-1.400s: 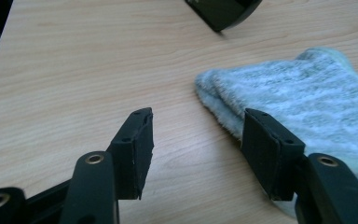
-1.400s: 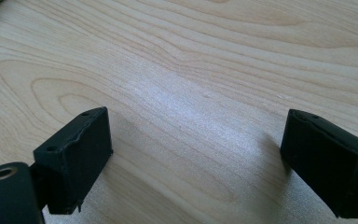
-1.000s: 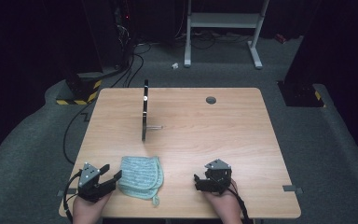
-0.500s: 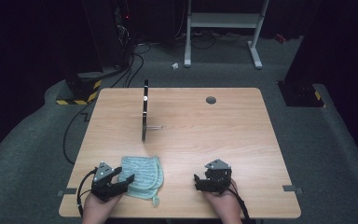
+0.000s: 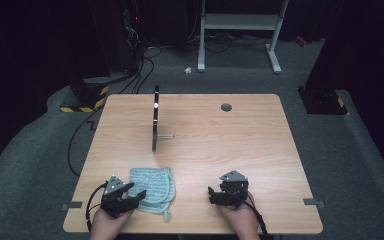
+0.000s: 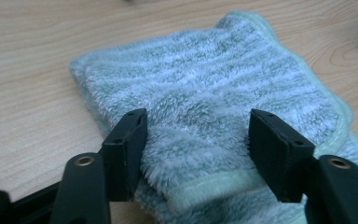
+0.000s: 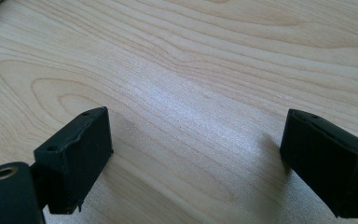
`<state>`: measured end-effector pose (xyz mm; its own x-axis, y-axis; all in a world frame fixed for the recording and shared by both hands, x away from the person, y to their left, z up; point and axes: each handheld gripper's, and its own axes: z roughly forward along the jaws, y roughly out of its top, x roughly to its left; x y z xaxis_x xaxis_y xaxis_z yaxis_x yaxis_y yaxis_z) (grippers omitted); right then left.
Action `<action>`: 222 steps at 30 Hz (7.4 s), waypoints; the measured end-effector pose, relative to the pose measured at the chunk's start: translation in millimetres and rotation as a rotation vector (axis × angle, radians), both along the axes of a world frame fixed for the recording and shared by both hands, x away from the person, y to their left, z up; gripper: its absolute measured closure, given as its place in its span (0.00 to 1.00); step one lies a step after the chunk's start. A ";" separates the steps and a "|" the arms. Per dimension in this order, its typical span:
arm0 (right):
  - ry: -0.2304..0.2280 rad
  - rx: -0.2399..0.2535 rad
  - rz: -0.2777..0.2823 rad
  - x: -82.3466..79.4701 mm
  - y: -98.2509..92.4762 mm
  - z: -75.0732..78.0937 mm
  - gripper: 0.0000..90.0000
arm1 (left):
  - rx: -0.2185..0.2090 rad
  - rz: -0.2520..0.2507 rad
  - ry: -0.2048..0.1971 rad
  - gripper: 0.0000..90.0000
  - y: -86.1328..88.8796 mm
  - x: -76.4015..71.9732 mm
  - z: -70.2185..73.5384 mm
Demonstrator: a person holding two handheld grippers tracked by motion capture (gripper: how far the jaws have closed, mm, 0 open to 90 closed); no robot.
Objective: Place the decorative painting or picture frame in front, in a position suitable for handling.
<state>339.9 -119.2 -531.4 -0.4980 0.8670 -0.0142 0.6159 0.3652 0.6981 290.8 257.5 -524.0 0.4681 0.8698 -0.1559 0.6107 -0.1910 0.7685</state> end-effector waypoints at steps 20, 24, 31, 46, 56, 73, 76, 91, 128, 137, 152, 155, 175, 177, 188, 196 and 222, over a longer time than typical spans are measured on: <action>-0.021 0.035 0.042 -5.0 -8.1 6.9 0.33 | -0.038 -0.044 -0.064 0.84 -19.2 -3.0 5.1; -0.047 0.051 0.045 -9.9 -11.8 13.3 0.34 | -0.068 -0.057 -0.095 0.85 -29.7 -3.0 13.0; -0.118 0.092 0.061 -18.4 -15.4 34.8 0.36 | -0.117 -0.087 -0.121 0.85 -51.6 -0.7 21.7; -0.155 0.134 0.133 -27.8 5.4 50.4 0.39 | -0.082 -0.152 -0.103 0.79 -92.0 6.7 5.6; -0.141 0.148 0.198 -27.4 34.4 50.6 0.37 | -0.105 -0.152 -0.119 0.49 -62.4 -8.1 21.1; -0.070 0.134 0.309 -30.2 81.2 34.4 0.36 | 0.071 0.002 -0.139 0.43 -1.1 -1.4 13.7; -0.053 0.109 0.310 -27.9 89.4 25.7 0.30 | 0.116 0.045 -0.101 0.43 13.9 4.6 3.8; 0.005 0.020 0.314 -21.0 99.2 8.0 0.39 | 0.183 0.109 -0.039 0.39 35.0 9.9 -9.2; -0.188 0.096 0.118 -16.5 9.2 69.6 0.81 | 0.156 0.102 -0.037 0.38 35.9 9.5 -10.9; -0.183 0.081 -0.020 -13.9 -43.4 64.8 0.81 | 0.155 0.101 -0.037 0.38 35.5 9.2 -11.0; -0.148 0.026 -0.185 -4.8 -98.2 41.8 0.81 | 0.154 0.099 -0.036 0.38 35.5 9.1 -10.9; -0.154 0.024 -0.193 -6.2 -103.6 43.4 0.81 | 0.155 0.099 -0.036 0.38 35.5 9.1 -10.9; -0.159 0.019 -0.220 -9.5 -101.2 43.3 0.43 | 0.154 0.097 -0.036 0.38 35.2 8.9 -10.9; -0.166 0.028 -0.213 -9.9 -98.9 48.4 0.42 | 0.154 0.097 -0.035 0.38 35.2 8.8 -10.9; -0.229 0.093 -0.069 0.4 -29.9 77.0 0.40 | 0.154 0.092 -0.036 0.38 35.2 9.3 -10.9; -0.240 0.129 0.036 13.7 38.4 86.1 0.43 | 0.154 0.082 -0.035 0.37 35.2 9.8 -10.9; -0.288 0.231 0.159 67.0 169.1 100.6 0.43 | 0.153 0.074 -0.037 0.37 35.3 9.3 -10.9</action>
